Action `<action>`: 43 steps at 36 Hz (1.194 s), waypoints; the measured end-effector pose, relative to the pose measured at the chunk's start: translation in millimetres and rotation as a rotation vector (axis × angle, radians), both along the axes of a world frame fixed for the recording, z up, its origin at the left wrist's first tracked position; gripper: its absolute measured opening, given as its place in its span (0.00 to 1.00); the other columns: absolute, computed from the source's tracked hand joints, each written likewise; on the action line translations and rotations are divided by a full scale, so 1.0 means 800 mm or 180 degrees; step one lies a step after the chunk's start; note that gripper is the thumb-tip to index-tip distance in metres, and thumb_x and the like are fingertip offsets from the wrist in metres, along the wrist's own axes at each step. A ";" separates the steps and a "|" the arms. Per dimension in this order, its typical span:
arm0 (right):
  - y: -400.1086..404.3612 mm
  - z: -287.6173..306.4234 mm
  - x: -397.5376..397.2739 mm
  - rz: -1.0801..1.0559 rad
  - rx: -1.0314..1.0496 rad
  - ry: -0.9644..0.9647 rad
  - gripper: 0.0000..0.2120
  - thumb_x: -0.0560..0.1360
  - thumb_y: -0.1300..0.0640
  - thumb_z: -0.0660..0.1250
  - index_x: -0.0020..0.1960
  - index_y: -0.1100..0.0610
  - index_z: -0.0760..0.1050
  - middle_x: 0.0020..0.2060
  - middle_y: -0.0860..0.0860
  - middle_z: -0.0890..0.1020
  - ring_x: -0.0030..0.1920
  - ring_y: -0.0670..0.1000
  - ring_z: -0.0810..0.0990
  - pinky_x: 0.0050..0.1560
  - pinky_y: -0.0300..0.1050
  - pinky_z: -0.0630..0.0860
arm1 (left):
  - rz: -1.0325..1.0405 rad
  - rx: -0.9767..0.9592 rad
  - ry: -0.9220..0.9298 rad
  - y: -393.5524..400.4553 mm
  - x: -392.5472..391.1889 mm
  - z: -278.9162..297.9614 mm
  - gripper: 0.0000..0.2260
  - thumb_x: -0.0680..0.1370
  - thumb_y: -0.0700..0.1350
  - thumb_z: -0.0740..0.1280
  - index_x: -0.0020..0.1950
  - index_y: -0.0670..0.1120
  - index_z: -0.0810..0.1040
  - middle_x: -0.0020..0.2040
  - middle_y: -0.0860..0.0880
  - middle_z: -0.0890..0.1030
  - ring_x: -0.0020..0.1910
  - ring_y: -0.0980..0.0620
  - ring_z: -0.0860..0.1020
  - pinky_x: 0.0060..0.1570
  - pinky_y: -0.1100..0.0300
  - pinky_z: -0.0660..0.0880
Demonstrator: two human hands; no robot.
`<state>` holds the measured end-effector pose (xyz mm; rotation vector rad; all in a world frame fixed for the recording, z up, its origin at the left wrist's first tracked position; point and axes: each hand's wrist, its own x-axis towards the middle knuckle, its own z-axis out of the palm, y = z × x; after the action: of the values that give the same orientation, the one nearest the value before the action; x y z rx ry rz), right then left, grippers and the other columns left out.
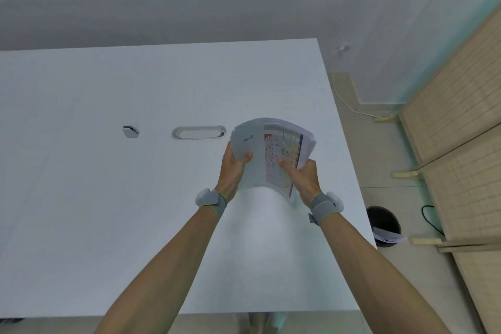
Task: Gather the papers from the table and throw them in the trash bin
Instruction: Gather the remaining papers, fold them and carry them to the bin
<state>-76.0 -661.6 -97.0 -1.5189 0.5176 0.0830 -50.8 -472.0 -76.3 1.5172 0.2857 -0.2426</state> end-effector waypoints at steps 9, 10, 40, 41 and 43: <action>0.010 -0.049 -0.044 -0.0137 0.0040 0.0265 0.15 0.73 0.57 0.79 0.57 0.49 0.80 0.49 0.44 0.84 0.49 0.49 0.83 0.44 0.37 0.80 | 0.0020 0.0195 0.0511 0.000 -0.050 -0.059 0.19 0.76 0.29 0.66 0.64 0.45 0.76 0.55 0.46 0.81 0.56 0.43 0.78 0.57 0.49 0.80; 0.011 -0.052 -0.045 -0.0157 0.0040 0.0270 0.16 0.73 0.58 0.79 0.60 0.51 0.81 0.50 0.47 0.84 0.50 0.51 0.83 0.46 0.39 0.81 | 0.0055 0.0184 0.0566 -0.001 -0.051 -0.060 0.18 0.77 0.29 0.66 0.62 0.45 0.76 0.54 0.46 0.81 0.55 0.43 0.78 0.56 0.49 0.79; -0.015 0.040 -0.068 0.0578 -0.0430 0.0540 0.23 0.77 0.56 0.75 0.69 0.64 0.77 0.63 0.60 0.83 0.61 0.61 0.83 0.65 0.58 0.79 | -0.0465 0.0314 0.1127 0.011 -0.009 0.043 0.23 0.77 0.28 0.69 0.72 0.35 0.75 0.68 0.35 0.79 0.55 0.40 0.79 0.63 0.44 0.78; -0.015 0.043 -0.066 0.0543 -0.0452 0.0516 0.23 0.77 0.56 0.75 0.69 0.64 0.77 0.63 0.60 0.83 0.61 0.61 0.83 0.66 0.58 0.79 | -0.0497 0.0301 0.1114 0.009 -0.003 0.047 0.23 0.77 0.28 0.69 0.72 0.35 0.75 0.68 0.35 0.79 0.55 0.41 0.79 0.62 0.44 0.78; -0.023 0.052 -0.076 0.0324 -0.0482 0.0491 0.23 0.77 0.57 0.75 0.69 0.64 0.77 0.63 0.60 0.83 0.62 0.61 0.83 0.66 0.58 0.79 | -0.0656 0.0274 0.1079 -0.003 -0.005 0.056 0.23 0.77 0.29 0.68 0.72 0.36 0.74 0.69 0.36 0.79 0.55 0.41 0.79 0.62 0.46 0.78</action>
<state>-136.5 -680.0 -55.5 -1.6955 0.5797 0.2462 -54.9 -474.6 -31.7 1.5891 0.4126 -0.6617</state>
